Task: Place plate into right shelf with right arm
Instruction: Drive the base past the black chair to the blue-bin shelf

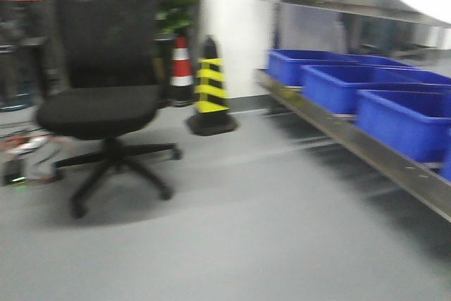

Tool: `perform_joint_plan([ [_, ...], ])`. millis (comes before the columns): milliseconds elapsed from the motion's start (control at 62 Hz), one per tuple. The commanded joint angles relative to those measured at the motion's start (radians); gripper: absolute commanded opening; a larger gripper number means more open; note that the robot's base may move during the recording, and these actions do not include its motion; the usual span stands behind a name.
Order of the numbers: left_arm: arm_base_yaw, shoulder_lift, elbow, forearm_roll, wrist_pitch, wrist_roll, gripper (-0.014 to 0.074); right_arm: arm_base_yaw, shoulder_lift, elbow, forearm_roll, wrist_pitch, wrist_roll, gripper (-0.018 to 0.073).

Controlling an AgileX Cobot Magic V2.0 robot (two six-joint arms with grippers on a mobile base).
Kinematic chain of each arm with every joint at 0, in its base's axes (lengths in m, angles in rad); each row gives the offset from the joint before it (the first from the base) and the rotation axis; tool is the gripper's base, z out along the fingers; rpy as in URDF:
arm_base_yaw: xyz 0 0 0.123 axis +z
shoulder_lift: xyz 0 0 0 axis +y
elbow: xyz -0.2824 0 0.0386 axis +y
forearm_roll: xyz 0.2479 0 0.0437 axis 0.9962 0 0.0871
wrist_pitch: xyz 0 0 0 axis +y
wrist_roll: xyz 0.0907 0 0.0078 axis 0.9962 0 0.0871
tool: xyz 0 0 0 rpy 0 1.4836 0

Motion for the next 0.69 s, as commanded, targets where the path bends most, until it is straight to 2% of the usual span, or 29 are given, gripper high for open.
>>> perform_joint_plan([
  [0,-0.002,-0.01,0.01,-0.008,-0.09,-0.007,-0.0128,-0.007,0.005,-0.031,0.004,-0.101,-0.004,0.0048],
  [677,-0.002,-0.01,0.01,-0.008,-0.09,-0.007,-0.0128,-0.007,0.005,-0.031,0.004,-0.101,-0.004,0.0048],
])
